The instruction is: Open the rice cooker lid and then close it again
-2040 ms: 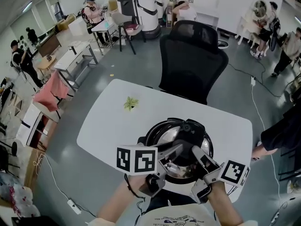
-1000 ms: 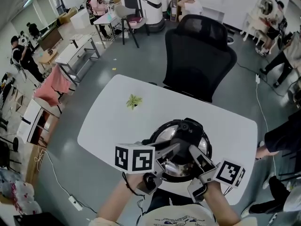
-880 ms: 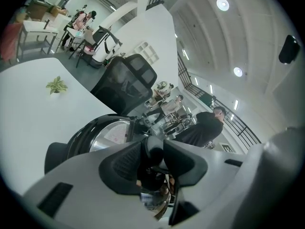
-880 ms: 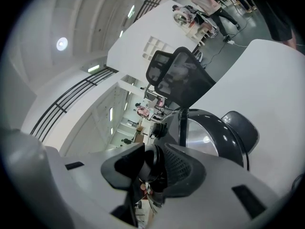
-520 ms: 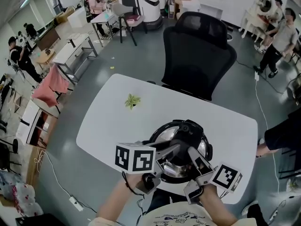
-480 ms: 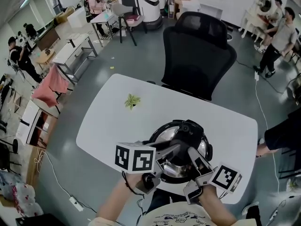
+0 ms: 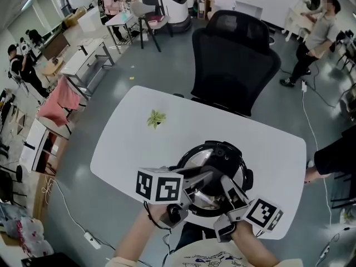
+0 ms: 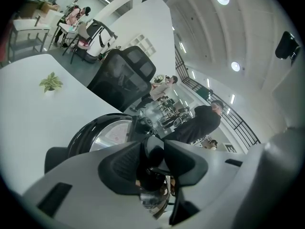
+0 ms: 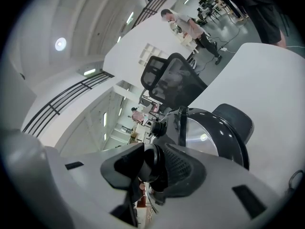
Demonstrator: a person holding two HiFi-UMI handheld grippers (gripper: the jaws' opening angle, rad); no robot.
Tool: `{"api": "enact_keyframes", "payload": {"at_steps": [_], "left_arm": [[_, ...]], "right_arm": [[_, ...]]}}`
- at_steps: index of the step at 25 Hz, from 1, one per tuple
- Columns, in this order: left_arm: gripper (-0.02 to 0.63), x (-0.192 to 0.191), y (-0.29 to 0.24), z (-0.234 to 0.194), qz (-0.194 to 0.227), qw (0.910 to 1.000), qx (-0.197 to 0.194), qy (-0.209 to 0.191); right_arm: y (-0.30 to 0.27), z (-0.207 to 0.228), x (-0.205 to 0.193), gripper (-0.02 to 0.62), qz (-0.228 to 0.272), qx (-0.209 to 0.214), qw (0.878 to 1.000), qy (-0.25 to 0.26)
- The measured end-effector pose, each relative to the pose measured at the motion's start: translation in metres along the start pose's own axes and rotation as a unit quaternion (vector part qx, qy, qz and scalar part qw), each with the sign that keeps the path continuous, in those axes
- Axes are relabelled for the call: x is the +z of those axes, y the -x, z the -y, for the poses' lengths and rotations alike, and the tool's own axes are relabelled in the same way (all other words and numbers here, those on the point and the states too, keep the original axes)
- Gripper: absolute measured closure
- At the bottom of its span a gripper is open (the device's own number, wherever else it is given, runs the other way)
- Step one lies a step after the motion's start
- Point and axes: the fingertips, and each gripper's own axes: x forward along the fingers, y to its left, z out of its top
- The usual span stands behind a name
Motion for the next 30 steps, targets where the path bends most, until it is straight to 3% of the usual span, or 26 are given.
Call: {"api": "enact_keyframes", "payload": {"at_steps": [6,17,30], "left_arm": [[0.443,0.0034,-0.0011,0.001,0.021,0.9995,-0.003,0.024],[0.44,0.0048,-0.0027,0.0004,0.033,0.9992,0.009,0.02],[0.453,0.0012,0.0058,0.0048,0.084,0.9942,0.032,0.059]], "right_arm": [[-0.0018,-0.0022,0.0027,0.451,0.008,0.011,1.0,-0.009],[-0.0024,-0.0008,0.0041,0.451,0.006,0.014,1.0,-0.002],[0.0002,-0.0013,0.0037,0.459,-0.071,0.038,0.997,0.006]]}}
